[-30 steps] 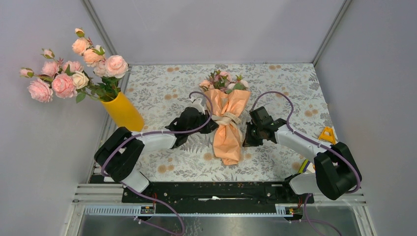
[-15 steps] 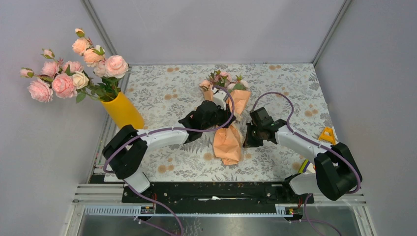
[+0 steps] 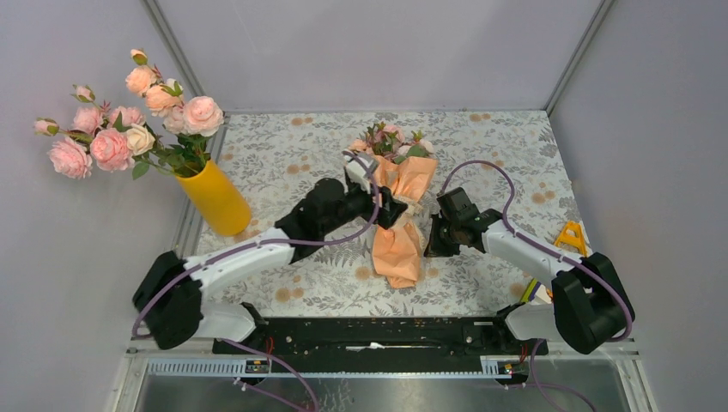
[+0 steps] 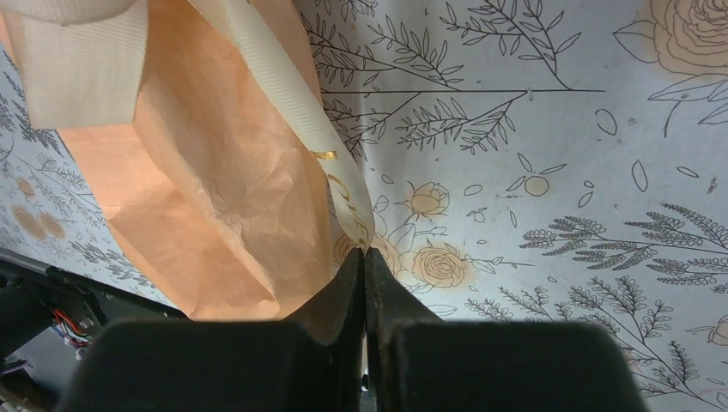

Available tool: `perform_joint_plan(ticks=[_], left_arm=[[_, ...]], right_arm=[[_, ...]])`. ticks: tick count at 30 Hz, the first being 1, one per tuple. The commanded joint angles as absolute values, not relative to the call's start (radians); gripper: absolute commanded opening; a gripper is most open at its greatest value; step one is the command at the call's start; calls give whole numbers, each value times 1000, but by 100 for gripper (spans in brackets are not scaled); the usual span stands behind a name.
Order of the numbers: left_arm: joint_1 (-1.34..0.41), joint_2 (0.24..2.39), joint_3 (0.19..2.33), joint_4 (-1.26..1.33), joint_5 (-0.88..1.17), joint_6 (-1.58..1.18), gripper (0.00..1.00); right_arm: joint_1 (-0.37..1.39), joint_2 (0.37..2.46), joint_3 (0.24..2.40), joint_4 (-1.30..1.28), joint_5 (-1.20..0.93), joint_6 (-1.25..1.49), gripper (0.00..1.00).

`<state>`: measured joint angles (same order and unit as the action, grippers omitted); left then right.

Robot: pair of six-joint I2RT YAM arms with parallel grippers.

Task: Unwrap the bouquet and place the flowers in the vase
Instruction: Untie the ribbon from the wrapping paper.

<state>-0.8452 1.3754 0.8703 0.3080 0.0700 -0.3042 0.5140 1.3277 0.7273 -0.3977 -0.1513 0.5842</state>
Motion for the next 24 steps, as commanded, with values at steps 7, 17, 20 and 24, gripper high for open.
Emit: perform_joint_plan(ticks=[7,17,20,24], left_arm=[[-706,1225,702,243,-100,-179,89],[-650,1492,841,111,-178,-98,88],[-650,1551,882,108,-151,-64,88],[-650,1592,905,143,-116,-23,87]], right_arm=[[508,1297,718,-378,-166,593,0],[508,1245,695,-365,-154,591,0],[509,1225,679,-346,-157,593,0],[508,1209,657,-324,-162,596,0]])
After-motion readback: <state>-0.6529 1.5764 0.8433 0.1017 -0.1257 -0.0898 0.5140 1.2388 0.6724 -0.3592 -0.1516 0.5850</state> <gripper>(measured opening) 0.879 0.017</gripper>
